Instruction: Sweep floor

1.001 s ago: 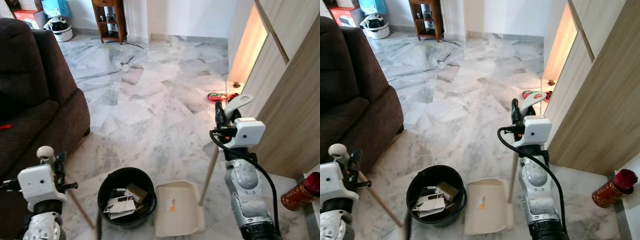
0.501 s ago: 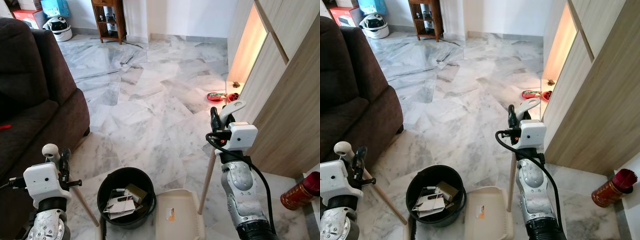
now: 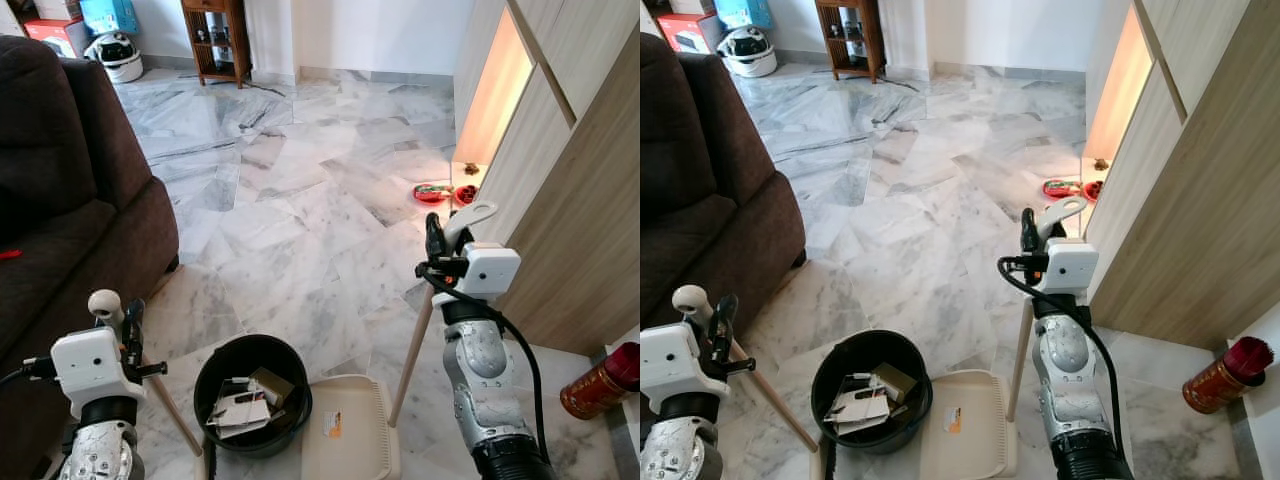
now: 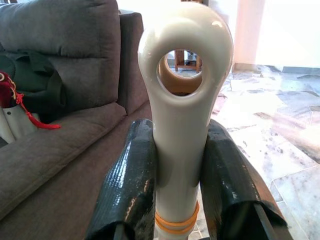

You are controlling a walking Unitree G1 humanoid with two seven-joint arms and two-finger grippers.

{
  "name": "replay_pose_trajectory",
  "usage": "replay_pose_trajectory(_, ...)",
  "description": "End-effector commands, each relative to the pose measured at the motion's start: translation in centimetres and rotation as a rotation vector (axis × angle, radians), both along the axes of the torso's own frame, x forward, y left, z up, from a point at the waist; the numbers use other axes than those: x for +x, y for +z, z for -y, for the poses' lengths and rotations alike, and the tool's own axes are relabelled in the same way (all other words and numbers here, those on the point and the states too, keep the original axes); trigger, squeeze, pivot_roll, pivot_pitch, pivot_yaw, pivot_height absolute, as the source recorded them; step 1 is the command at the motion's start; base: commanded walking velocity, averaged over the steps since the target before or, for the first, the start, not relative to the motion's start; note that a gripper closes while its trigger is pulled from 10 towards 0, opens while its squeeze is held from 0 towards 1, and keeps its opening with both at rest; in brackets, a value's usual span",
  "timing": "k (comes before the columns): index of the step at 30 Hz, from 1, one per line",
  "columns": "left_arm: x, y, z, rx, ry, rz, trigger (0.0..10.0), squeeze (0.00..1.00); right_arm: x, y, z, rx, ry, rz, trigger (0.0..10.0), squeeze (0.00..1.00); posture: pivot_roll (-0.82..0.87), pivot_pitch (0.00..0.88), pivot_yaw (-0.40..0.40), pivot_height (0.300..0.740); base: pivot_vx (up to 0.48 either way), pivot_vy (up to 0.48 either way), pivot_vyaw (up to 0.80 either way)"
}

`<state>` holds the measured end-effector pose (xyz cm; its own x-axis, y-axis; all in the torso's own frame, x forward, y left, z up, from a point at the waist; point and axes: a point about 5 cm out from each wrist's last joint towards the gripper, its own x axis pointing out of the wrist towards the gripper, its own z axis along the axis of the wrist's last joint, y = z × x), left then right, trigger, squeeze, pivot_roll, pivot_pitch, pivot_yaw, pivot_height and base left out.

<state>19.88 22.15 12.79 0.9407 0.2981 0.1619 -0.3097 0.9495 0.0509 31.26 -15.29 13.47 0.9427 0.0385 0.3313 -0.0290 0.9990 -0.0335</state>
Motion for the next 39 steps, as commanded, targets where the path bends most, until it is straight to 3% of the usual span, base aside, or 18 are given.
replay_pose_trajectory(1, -0.05, 0.29, -0.07, 0.014, 0.008, 0.024, 10.0, 0.00, 0.09, 0.58, 0.04, 0.007, 0.000, 0.033, 10.0, 0.00, 0.04, 0.077, 0.019, 0.740, -0.259, 0.000, 0.00)
replay_pose_trajectory(18, 0.04, 0.53, 0.07, 0.032, -0.007, 0.041, 10.0, 0.00, 0.22, 0.48, 0.34, -0.003, 0.000, 0.034, 10.0, 0.00, 0.05, 0.038, 0.019, 0.740, -0.278, 0.000, 0.00)
replay_pose_trajectory(39, 0.16, 0.55, 0.19, 0.028, -0.007, 0.051, 10.0, 0.00, 0.10, 0.12, 0.48, 0.000, -0.005, 0.022, 10.0, 0.00, 0.05, 0.063, 0.016, 0.740, -0.284, 0.000, 0.00)
